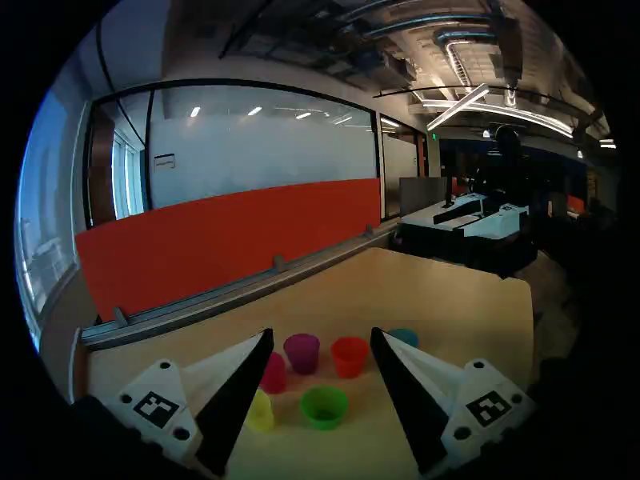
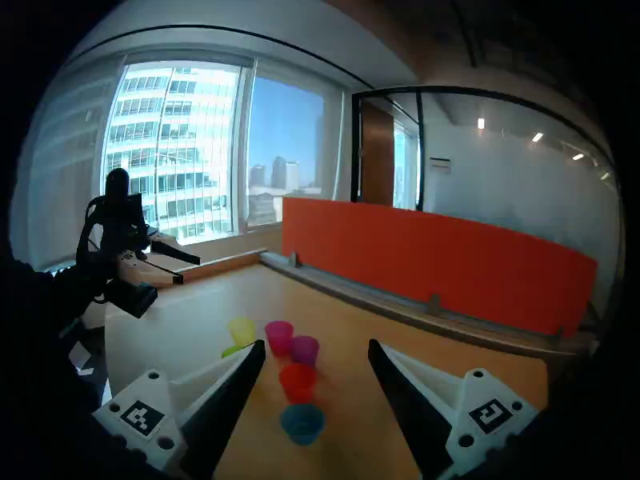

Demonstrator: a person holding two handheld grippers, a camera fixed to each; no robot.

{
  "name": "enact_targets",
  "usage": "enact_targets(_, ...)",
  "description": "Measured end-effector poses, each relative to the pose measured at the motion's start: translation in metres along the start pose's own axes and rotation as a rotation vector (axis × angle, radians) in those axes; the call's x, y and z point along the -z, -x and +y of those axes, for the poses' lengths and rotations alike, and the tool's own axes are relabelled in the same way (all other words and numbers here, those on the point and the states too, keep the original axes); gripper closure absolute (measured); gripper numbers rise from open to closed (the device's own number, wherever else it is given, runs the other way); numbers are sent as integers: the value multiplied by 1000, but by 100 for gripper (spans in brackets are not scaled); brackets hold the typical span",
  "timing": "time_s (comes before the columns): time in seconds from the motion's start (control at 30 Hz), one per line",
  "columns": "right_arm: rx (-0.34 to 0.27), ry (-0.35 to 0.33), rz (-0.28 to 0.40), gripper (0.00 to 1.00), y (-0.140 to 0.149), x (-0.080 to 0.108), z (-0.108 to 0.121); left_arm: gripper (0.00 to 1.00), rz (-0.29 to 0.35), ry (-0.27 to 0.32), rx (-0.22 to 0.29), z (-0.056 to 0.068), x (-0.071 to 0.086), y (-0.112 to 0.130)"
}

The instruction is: Pour water

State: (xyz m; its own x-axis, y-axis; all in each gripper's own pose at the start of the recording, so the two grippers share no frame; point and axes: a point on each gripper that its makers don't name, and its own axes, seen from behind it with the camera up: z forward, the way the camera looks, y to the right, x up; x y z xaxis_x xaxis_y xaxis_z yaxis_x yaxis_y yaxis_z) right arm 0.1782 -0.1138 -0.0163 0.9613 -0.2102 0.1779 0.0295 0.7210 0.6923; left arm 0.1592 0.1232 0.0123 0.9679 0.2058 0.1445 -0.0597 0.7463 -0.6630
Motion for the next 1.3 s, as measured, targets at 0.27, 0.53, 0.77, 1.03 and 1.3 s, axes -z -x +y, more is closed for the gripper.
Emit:
enact_targets(0.27,9,-18,-44,1,23,-2,-9,10,-18,9,-25,5,-6,18)
enact_targets(0.53,14,-19,-75,1,40,-2,-9,10,-58,19,-30,9,-10,37)
enact_targets(0.77,13,-27,-106,0,55,0,-8,10,-95,28,-43,12,-14,55)
enact_targets(1.03,30,-30,-146,1,78,-1,-7,10,-133,44,-44,19,-20,77)
enact_targets(1.3,30,-40,-186,1,106,-8,-10,10,-167,45,-32,18,-30,100)
